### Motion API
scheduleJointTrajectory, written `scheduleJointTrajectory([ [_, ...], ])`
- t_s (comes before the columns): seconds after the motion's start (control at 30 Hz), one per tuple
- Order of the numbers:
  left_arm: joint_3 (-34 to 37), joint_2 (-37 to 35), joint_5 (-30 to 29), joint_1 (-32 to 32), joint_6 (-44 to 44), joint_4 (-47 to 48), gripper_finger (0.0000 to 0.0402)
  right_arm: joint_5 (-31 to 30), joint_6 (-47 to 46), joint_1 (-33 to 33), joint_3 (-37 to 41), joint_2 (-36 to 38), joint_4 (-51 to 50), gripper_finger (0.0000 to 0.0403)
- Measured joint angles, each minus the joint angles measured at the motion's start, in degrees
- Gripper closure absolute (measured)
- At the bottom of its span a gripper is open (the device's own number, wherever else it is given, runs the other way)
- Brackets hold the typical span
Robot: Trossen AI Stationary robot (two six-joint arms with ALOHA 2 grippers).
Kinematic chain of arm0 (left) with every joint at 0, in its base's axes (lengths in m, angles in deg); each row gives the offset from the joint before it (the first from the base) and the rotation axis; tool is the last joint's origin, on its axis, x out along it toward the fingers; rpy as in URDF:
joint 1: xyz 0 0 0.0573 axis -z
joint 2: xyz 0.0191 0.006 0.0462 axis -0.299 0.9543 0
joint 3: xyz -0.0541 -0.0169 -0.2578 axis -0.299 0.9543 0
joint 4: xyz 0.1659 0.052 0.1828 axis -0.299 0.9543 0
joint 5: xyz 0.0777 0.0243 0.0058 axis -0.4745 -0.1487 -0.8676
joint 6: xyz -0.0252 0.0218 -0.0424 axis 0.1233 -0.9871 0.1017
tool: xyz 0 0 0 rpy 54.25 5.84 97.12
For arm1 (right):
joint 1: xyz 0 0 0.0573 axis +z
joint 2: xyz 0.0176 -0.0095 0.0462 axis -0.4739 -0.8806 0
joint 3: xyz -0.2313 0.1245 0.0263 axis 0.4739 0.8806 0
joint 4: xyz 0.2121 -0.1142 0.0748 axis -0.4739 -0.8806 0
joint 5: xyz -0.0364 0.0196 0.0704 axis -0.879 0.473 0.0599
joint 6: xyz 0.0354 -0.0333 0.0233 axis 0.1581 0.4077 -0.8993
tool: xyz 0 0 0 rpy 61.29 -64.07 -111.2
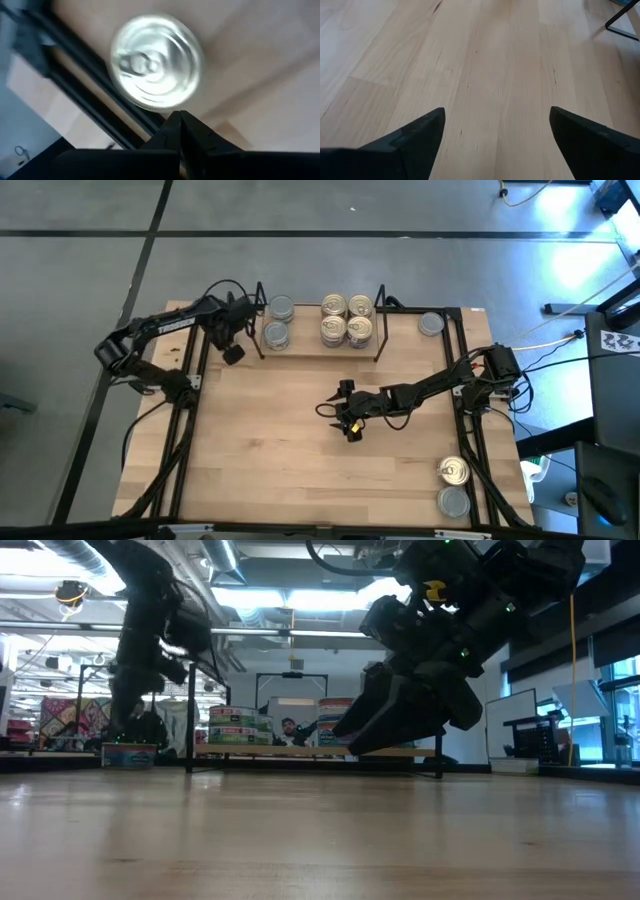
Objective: Stack canned seafood by type on shelf
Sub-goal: Put the blue and pink tuna can on the shelf
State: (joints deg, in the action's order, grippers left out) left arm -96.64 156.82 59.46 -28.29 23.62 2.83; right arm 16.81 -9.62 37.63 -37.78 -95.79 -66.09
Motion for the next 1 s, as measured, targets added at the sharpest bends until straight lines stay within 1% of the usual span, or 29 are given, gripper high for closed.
scheduleJointTrajectory([
  [0.13, -0.1, -3.4, -3.5, -1.4, 2.2, -4.0, 0.0401, 0.0, 0.0, 0.0, 0.0, 0.0, 0.0, 0.0050],
  [0.23, -0.1, -3.4, -4.0, -3.2, -0.5, -4.4, 0.0401, 0.0, 0.0, 0.0, 0.0, 0.0, 0.0, 0.0050],
  [0.3, 0.2, -3.4, -4.3, -3.5, -0.7, -5.3, 0.0401, 0.0, 0.0, 0.0, 0.0, 0.0, 0.0, 0.0050],
  [0.4, 1.8, -3.4, -4.2, -3.4, 0.4, -8.3, 0.0401, 0.0, 0.0, 0.0, 0.0, 0.0, 0.0, 0.0050],
  [0.53, 5.1, -3.4, -2.4, -3.7, 4.6, -10.9, 0.0401, 0.0, 0.0, 0.0, 0.0, 0.0, 0.0, 0.0050],
  [0.63, 7.1, -3.4, -2.3, -4.0, 5.5, -12.7, 0.0401, 0.0, 0.0, 0.0, 0.0, 0.0, 0.0, 0.0050],
  [0.77, 8.1, -3.3, -2.3, -4.0, 5.9, -13.8, 0.0401, 0.0, 0.0, 0.0, 0.0, 0.0, 0.1, 0.0050],
  [1.0, 7.9, -2.8, -2.2, -4.0, 5.9, -14.2, 0.0401, 0.0, 0.0, 0.0, 0.0, 0.0, 1.4, 0.0050],
])
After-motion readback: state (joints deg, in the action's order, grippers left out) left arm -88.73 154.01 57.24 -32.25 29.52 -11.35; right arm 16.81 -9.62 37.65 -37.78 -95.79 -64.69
